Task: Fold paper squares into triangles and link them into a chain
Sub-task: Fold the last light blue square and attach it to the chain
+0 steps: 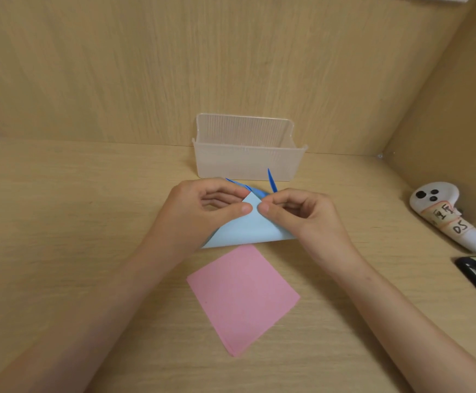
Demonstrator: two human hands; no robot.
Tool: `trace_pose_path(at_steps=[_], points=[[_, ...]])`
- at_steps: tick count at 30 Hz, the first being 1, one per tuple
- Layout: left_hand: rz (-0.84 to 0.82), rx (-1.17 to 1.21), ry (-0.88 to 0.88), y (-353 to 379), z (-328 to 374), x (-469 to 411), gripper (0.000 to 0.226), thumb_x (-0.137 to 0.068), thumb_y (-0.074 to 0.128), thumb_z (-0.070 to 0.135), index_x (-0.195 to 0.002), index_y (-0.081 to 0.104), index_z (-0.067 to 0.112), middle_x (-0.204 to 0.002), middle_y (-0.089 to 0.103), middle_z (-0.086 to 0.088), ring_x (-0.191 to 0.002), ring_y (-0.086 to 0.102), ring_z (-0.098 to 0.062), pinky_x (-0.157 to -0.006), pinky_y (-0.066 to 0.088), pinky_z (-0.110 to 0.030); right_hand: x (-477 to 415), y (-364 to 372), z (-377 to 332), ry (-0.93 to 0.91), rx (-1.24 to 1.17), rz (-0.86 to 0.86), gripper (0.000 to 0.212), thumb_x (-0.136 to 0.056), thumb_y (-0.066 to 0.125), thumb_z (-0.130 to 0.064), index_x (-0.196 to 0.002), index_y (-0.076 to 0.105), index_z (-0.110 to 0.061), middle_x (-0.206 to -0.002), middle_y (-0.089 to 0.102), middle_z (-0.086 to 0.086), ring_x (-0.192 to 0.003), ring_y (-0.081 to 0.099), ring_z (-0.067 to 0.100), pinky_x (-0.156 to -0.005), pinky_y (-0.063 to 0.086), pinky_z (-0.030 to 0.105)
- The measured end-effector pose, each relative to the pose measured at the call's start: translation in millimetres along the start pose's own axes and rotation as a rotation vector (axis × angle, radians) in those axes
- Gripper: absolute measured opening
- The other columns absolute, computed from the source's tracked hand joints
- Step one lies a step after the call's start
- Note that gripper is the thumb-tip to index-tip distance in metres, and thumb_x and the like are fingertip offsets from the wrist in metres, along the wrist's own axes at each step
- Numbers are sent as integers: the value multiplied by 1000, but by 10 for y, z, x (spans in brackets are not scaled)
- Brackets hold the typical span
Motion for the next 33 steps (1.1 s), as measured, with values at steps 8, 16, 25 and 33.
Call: trace_pose_path(at_steps=[8, 16, 25, 33], points=[[32, -28, -3, 15, -7, 11, 18, -73, 77, 7, -78, 72, 23, -68, 71, 12, -66, 65, 2, -71, 50, -12, -3, 9, -9, -3, -7, -10, 8, -81, 70, -7, -75, 71, -13, -74, 69, -1, -72, 58, 9, -69, 43, 17], [51, -35, -4, 21, -6, 15, 17, -73, 78, 8, -79, 72, 23, -69, 71, 10, -64, 64, 3, -67, 48, -9, 3, 6, -17, -13, 2, -8, 8, -82, 70, -8, -76, 71, -12, -74, 69, -2, -72, 57, 10, -68, 43, 17], [47, -32, 5, 18, 15, 24, 19, -74, 76, 8, -76, 71, 26, -66, 71, 15, -64, 64, 3, -68, 49, -10, 2, 12, -26, -16, -2, -6, 10, -83, 69, -7, -75, 71, -14, -73, 68, -2, -71, 57, 10, -67, 43, 17], [51, -24, -15, 25, -9, 20, 15, -74, 77, 9, -78, 72, 23, -67, 71, 10, -66, 65, 1, -69, 49, -10, -1, 15, -21, -20, -5, -13, 12, -83, 69, -7, -74, 71, -15, -73, 69, -3, -71, 58, 9, -68, 44, 17]])
Point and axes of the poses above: each hand's wrist, its own x-axis away from the middle knuckle, its own y-axis out of the palm, z = x × y, the point moved 4 cm from there along -x, towards the middle knuckle
